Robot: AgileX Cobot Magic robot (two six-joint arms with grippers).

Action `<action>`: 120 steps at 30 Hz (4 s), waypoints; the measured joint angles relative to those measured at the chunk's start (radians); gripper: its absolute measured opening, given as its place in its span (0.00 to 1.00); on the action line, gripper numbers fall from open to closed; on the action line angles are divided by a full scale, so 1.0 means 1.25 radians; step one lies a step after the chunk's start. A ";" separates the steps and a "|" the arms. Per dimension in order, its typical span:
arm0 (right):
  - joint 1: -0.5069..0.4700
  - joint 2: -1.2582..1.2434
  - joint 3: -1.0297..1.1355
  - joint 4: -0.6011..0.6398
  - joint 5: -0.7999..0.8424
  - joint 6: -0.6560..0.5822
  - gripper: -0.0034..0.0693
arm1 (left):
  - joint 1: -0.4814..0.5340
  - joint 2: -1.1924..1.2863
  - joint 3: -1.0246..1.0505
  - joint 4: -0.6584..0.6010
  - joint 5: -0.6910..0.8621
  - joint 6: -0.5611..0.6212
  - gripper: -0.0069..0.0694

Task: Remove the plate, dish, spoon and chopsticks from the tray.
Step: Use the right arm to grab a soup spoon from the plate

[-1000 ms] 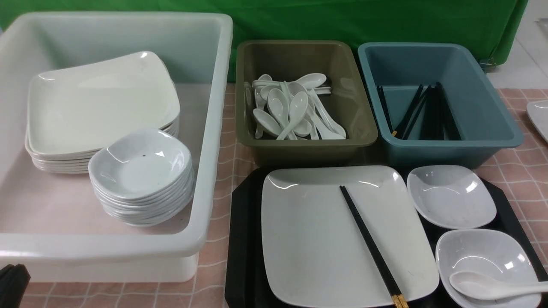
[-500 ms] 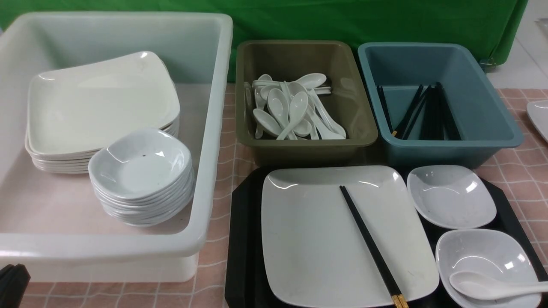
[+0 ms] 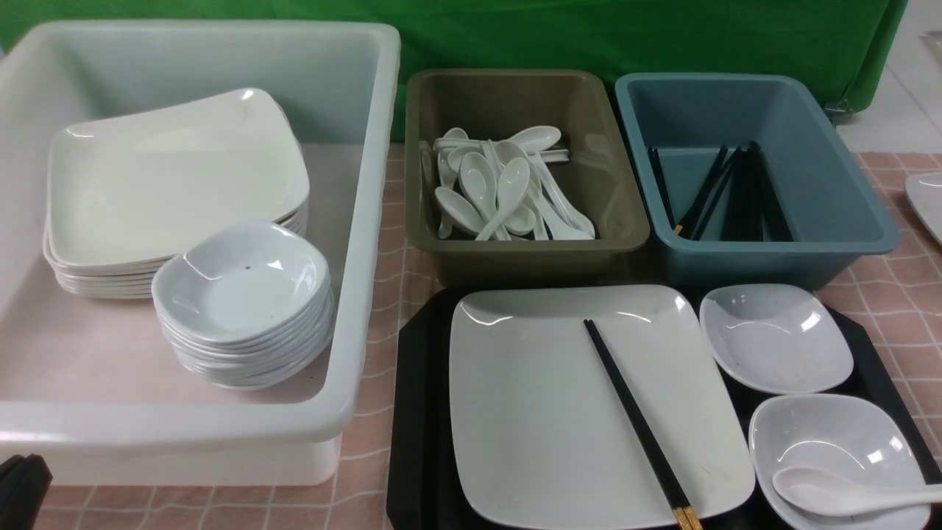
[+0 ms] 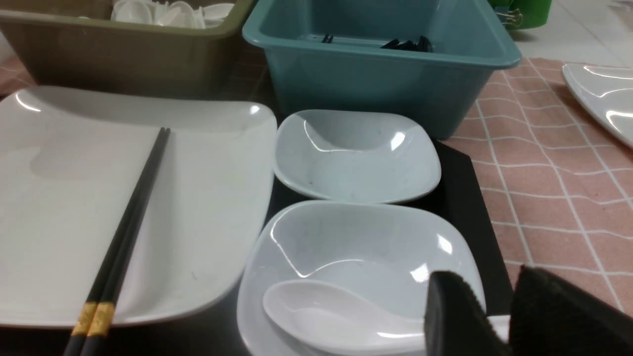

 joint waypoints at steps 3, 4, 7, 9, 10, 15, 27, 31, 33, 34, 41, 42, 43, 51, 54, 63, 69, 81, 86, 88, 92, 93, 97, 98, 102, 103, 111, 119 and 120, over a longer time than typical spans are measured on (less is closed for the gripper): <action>0.000 0.000 0.000 0.000 -0.001 -0.013 0.39 | 0.000 0.000 0.000 0.000 0.000 0.000 0.12; 0.000 0.000 0.000 0.000 -0.001 -0.016 0.39 | 0.000 0.000 0.000 0.000 0.000 0.000 0.12; 0.000 0.000 0.000 0.000 -0.001 -0.017 0.39 | 0.000 0.000 0.000 0.000 0.000 0.000 0.12; 0.000 0.000 0.000 0.000 -0.004 -0.017 0.39 | 0.000 0.000 0.000 0.000 0.000 0.000 0.12; 0.000 0.000 0.000 0.000 -0.007 -0.018 0.39 | 0.000 0.000 0.000 0.000 0.000 0.000 0.12; 0.000 0.000 0.007 0.159 -0.083 0.203 0.39 | 0.000 0.000 0.000 0.000 0.000 0.000 0.12; 0.000 0.000 0.007 0.320 -0.174 0.613 0.39 | 0.000 0.000 0.000 0.000 0.000 0.000 0.12; 0.000 0.000 0.007 0.321 -0.188 0.640 0.39 | 0.000 0.000 0.000 0.000 0.000 0.000 0.12; 0.000 0.000 0.007 0.321 -0.212 0.688 0.38 | 0.000 0.000 0.000 0.000 0.000 0.000 0.12; 0.000 0.000 0.007 0.319 -0.238 0.710 0.38 | 0.000 0.000 0.000 0.000 0.000 0.000 0.12; 0.000 0.004 -0.160 0.188 -0.331 0.526 0.10 | 0.000 0.000 0.000 0.000 0.000 0.000 0.12; 0.000 0.006 -0.170 0.185 -0.326 0.526 0.09 | 0.000 0.000 0.000 0.000 0.000 0.000 0.12; 0.000 0.026 -0.240 0.169 -0.279 0.429 0.09 | 0.000 0.000 0.000 0.000 0.000 0.000 0.12; 0.000 0.332 -0.585 0.147 0.338 0.076 0.09 | 0.000 0.000 0.000 0.000 0.000 0.000 0.12; 0.000 0.484 -0.636 0.133 0.531 0.050 0.09 | 0.000 0.000 0.000 0.000 0.000 0.000 0.12; 0.000 0.918 -0.699 -0.103 0.763 0.058 0.15 | 0.000 0.000 0.000 0.000 0.000 0.000 0.12; 0.000 1.077 -0.757 -0.184 0.763 0.051 0.37 | 0.000 0.000 0.000 0.000 0.000 0.000 0.12; 0.000 1.229 -0.767 -0.272 0.708 -0.205 0.67 | 0.000 0.000 0.000 0.000 0.000 0.000 0.12; 0.000 1.253 -0.753 -0.273 0.674 -0.343 0.67 | 0.000 0.000 0.000 0.000 0.000 0.000 0.12; 0.000 1.255 -0.745 -0.274 0.664 -0.376 0.67 | 0.000 0.000 0.000 0.000 0.000 0.000 0.12; 0.000 1.260 -0.727 -0.275 0.611 -0.418 0.67 | 0.000 0.000 0.000 0.000 0.000 -0.001 0.12; 0.000 1.262 -0.726 -0.275 0.608 -0.418 0.67 | 0.000 0.000 0.000 0.000 0.000 -0.001 0.12; 0.000 1.287 -0.718 -0.275 0.596 -0.422 0.59 | 0.000 0.000 0.000 0.000 0.000 0.000 0.12; 0.000 1.295 -0.718 -0.275 0.594 -0.422 0.54 | 0.000 0.000 0.000 0.000 0.000 0.000 0.12; 0.000 1.304 -0.718 -0.275 0.592 -0.424 0.35 | 0.000 0.000 0.000 0.000 0.000 0.000 0.12; 0.000 1.301 -0.718 -0.275 0.595 -0.424 0.29 | 0.000 0.000 0.000 0.000 0.000 0.000 0.12; 0.000 1.224 -0.786 -0.275 0.646 -0.413 0.30 | 0.000 0.000 0.000 0.000 0.000 0.000 0.12; 0.000 1.135 -0.943 -0.104 0.659 -0.307 0.30 | 0.000 0.000 0.000 0.000 0.000 0.000 0.12; 0.002 1.134 -0.966 -0.059 0.654 -0.304 0.30 | 0.000 0.000 0.000 0.000 0.000 0.000 0.12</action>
